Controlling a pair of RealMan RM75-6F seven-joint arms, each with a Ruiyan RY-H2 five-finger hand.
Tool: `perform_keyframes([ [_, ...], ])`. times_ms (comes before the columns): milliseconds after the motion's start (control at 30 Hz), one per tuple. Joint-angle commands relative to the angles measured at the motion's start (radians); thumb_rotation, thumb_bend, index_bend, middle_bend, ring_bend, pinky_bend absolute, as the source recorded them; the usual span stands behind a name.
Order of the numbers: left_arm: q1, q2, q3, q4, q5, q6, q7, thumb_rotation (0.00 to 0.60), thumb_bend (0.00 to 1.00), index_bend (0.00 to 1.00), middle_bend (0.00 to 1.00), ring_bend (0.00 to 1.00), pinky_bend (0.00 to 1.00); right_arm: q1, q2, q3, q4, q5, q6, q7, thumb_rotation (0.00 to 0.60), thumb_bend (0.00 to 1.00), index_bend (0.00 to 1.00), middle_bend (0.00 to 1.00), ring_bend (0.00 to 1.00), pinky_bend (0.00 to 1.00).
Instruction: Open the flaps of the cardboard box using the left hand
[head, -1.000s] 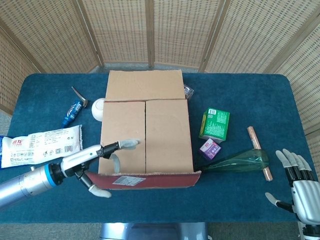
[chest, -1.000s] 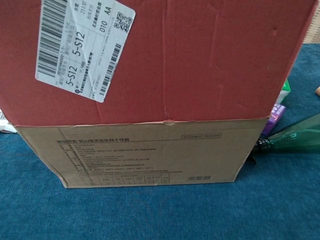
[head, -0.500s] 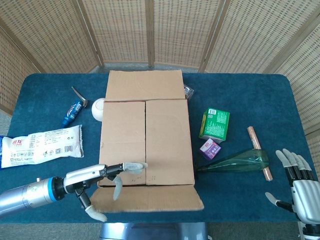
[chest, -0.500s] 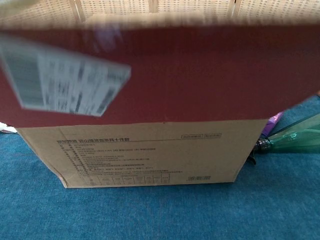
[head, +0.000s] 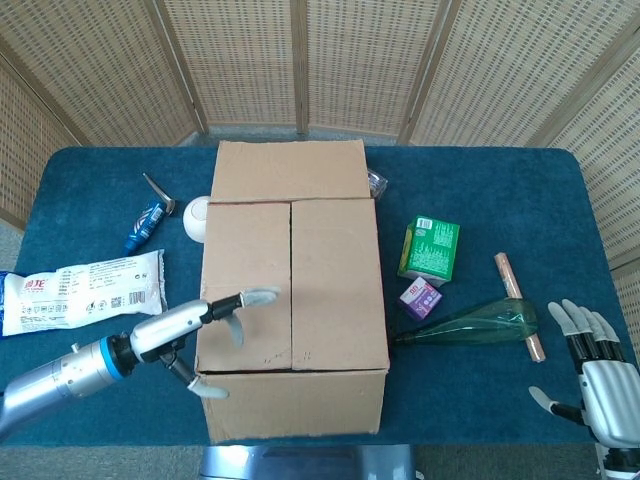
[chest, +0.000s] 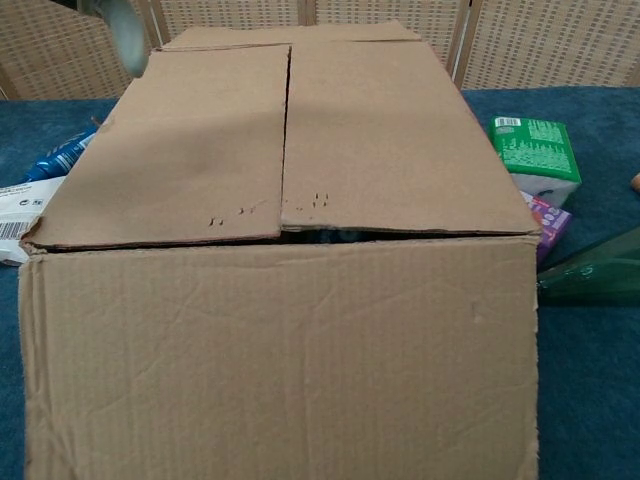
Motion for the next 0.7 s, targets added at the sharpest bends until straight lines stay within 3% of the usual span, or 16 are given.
perform_keyframes([
  [33,0.041,-0.128,-0.102,0.039,-0.212,-0.073,0.474,0.600,0.00,0.00,0.00,0.01,0.30,0.000,0.001,-0.001,-0.001,0.000,-0.001,0.000,0.600,0.00,0.00,0.00,0.00,0.00],
  [233,0.036,-0.260,-0.169,0.092,-0.317,-0.080,0.761,0.600,0.00,0.00,0.00,0.00,0.17,0.000,0.009,-0.001,-0.004,0.004,-0.001,0.014,0.600,0.00,0.00,0.00,0.00,0.00],
  [467,0.005,-0.369,-0.201,0.177,-0.320,-0.090,1.029,0.600,0.00,0.00,0.00,0.00,0.11,0.001,0.021,0.001,-0.004,0.010,-0.002,0.044,0.600,0.00,0.00,0.00,0.00,0.00],
  [700,-0.019,-0.452,-0.223,0.214,-0.348,-0.110,1.143,0.600,0.00,0.00,0.00,0.00,0.09,0.000,0.035,0.001,-0.003,0.010,0.003,0.081,0.600,0.00,0.00,0.00,0.00,0.00],
])
